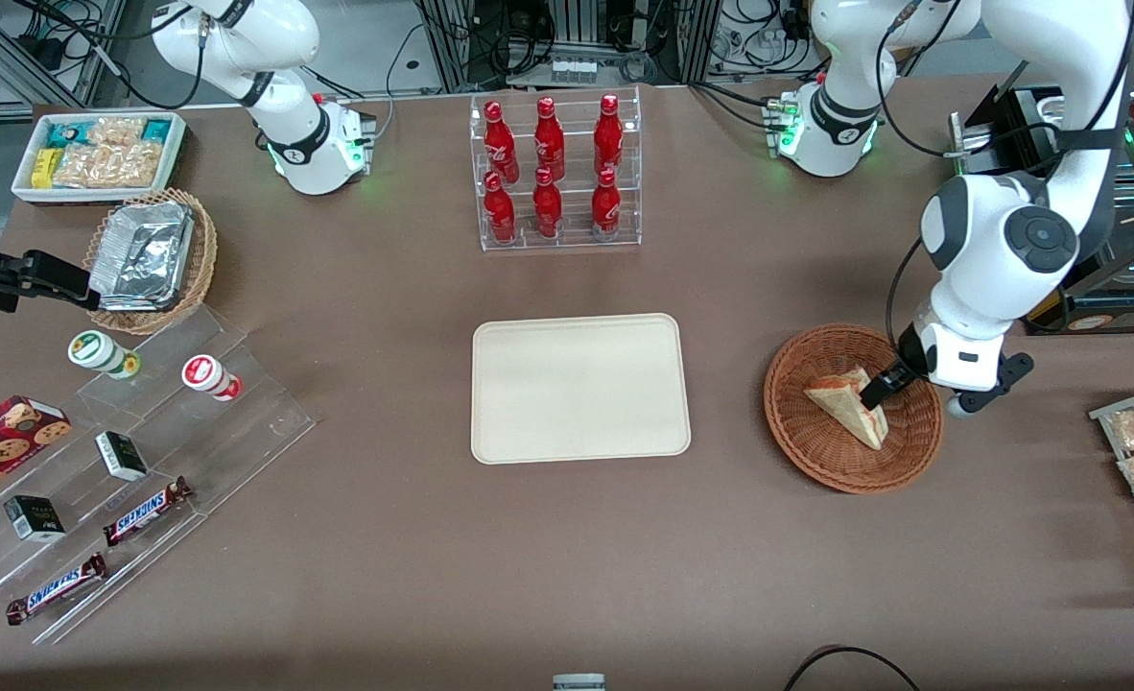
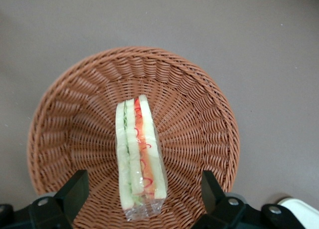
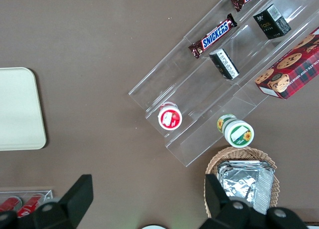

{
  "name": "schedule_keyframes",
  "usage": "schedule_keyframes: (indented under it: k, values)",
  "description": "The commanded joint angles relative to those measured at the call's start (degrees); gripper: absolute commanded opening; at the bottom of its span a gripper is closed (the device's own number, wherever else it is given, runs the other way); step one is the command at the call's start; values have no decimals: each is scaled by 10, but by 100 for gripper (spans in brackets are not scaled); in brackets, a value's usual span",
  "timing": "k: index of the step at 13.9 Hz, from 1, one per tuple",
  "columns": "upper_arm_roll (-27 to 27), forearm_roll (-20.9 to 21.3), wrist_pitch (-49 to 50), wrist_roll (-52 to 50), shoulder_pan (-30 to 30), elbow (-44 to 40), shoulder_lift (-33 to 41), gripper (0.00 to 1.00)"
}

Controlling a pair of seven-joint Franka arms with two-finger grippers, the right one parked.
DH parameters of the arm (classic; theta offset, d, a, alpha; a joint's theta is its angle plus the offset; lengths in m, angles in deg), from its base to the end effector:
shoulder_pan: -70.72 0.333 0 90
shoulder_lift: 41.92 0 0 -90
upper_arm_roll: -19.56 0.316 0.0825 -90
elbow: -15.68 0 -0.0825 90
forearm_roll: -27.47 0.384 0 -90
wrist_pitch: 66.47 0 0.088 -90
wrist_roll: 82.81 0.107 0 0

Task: Place sandwich from basket to tray
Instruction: 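Lower the left gripper and close it on the sandwich's edge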

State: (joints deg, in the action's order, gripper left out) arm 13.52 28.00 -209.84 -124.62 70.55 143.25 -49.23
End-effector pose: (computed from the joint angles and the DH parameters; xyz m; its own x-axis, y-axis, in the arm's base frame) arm 0.5520 -0.0597 0.3310 0.8083 0.5792 0.1061 0.5702 -0.8149 0.1040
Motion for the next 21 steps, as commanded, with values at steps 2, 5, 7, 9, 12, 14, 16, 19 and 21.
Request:
schedule_keyframes:
  k: [2,5,7,9,12,14,16,19,21]
  values:
    - [1,3,-56,-48,-14,22,-21,100]
    - [1,3,-74,-48,-19,30,-38,100]
    - [2,3,-88,-48,-19,30,-53,100]
    - [2,3,-97,-47,-18,30,-67,100]
    - [2,6,-106,-46,-18,30,-80,100]
    - [3,7,-112,-45,-19,30,-92,94]
    - [3,7,-118,-45,-19,30,-95,22]
    - [4,7,-113,-38,-19,29,-90,0]
    - [4,12,-85,-38,-19,27,-69,0]
